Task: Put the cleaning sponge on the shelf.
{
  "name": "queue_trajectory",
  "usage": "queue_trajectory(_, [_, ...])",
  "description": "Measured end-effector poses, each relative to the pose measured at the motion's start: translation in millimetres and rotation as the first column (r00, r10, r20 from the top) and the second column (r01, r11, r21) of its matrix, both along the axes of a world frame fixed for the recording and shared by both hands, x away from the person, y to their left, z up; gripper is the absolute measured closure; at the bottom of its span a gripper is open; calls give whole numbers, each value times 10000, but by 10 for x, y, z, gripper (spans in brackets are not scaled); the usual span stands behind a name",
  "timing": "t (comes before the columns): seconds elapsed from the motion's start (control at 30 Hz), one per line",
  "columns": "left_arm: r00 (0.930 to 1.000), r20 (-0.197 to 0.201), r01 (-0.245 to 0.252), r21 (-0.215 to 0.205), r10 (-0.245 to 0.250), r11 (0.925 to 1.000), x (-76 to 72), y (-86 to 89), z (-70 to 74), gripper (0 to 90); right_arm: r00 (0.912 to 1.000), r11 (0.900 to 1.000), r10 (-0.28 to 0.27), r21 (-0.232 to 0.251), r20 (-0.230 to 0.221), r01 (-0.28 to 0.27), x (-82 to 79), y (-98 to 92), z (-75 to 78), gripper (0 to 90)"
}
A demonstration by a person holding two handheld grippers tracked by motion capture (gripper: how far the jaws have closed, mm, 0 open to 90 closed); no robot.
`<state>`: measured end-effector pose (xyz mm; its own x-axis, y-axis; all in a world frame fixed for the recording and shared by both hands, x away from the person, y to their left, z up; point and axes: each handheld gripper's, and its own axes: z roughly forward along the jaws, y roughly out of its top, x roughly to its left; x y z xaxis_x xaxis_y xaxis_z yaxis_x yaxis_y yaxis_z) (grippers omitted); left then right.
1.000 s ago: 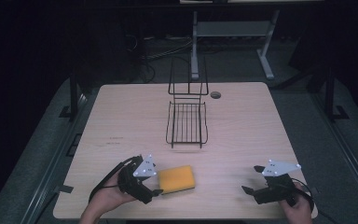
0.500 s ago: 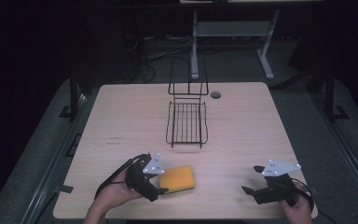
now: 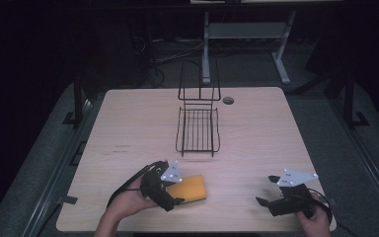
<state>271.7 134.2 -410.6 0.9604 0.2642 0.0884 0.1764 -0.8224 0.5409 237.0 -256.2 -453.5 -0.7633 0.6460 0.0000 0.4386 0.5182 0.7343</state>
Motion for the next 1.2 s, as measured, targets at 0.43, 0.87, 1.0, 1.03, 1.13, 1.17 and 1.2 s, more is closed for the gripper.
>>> queue_trajectory(0.43, [9997, -172, 196, 168, -193, 9997, 68, -135, -13, 143, 10000, 10000, 1, -4, -35, -1, -3, -2, 4, 138])
queue_trajectory(0.87, [9987, -392, 347, 380, -333, 9987, 126, -246, -89, 143, 10000, 10000, 57, 29, 8, -57, 1, 3, 5, 138])
queue_trajectory(1.0, [9985, -463, 328, 485, -305, 9983, 143, -265, -117, 144, 10000, 10000, 68, 31, 15, -68, -1, 6, 8, 138])
queue_trajectory(1.03, [9985, -463, 328, 485, -305, 9983, 143, -265, -117, 143, 10000, 10000, 68, 31, 15, -68, -1, 6, 8, 138])
queue_trajectory(1.13, [9984, -499, 313, 602, -283, 9977, 154, -283, -136, 143, 10000, 10000, 73, 29, 17, -73, -2, 4, 9, 138])
queue_trajectory(1.17, [9984, -499, 313, 602, -283, 9977, 154, -283, -136, 143, 10000, 10000, 73, 29, 17, -73, -2, 4, 9, 138])
queue_trajectory(1.2, [9983, -515, 294, 618, -262, 9977, 160, -292, -150, 143, 10000, 10000, 82, 23, 22, -82, -2, 5, 9, 138])
